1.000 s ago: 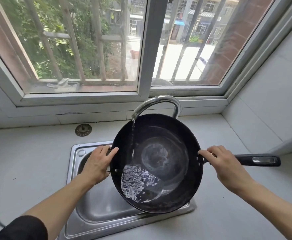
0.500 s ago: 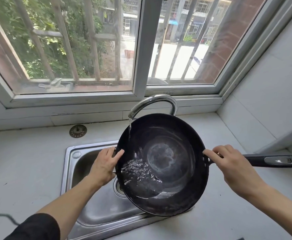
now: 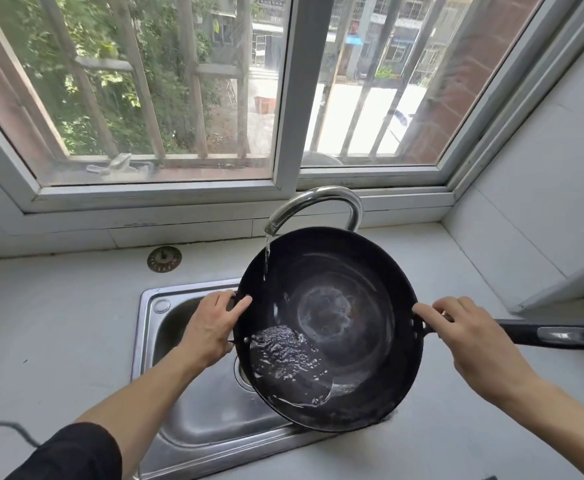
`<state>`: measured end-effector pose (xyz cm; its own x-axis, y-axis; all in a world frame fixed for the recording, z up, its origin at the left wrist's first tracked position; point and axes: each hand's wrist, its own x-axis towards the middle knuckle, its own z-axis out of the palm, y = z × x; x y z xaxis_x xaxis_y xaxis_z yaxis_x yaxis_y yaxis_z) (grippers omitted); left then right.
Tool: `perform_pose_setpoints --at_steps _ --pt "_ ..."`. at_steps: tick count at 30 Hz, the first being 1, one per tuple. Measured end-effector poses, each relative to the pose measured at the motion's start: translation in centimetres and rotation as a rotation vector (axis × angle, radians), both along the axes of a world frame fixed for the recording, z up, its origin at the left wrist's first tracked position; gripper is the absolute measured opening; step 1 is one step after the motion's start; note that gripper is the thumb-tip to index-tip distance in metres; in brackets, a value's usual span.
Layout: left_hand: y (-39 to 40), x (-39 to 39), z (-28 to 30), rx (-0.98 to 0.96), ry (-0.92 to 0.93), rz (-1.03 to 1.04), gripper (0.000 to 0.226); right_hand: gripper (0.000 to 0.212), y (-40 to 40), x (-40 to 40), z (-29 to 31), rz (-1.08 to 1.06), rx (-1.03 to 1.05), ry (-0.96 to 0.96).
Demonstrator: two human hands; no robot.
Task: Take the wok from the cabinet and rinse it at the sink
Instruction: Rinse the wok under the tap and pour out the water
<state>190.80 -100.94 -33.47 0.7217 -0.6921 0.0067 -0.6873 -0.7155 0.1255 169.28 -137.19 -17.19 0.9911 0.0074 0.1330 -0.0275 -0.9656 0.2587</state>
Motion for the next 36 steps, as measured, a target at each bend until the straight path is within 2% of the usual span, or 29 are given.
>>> perform_pose_setpoints --at_steps 5,19,25,36 --pt "2.7 0.6 1.0 0.032 -0.023 0.054 0.115 0.089 1.1 0.9 -2.1 0.020 0.085 0.010" --pt "9.3 2.2 3.7 0.090 -0.160 0.179 0.102 0.085 4.2 6.6 -5.6 0.098 0.224 -0.014" --pt "9.8 3.8 5.0 0.098 -0.216 0.243 0.109 0.081 4.4 8.9 -6.2 0.126 0.255 -0.065" --pt "8.6 5.5 5.0 0.054 -0.320 0.251 0.107 0.081 2.9 10.3 -7.4 0.134 0.277 -0.110"
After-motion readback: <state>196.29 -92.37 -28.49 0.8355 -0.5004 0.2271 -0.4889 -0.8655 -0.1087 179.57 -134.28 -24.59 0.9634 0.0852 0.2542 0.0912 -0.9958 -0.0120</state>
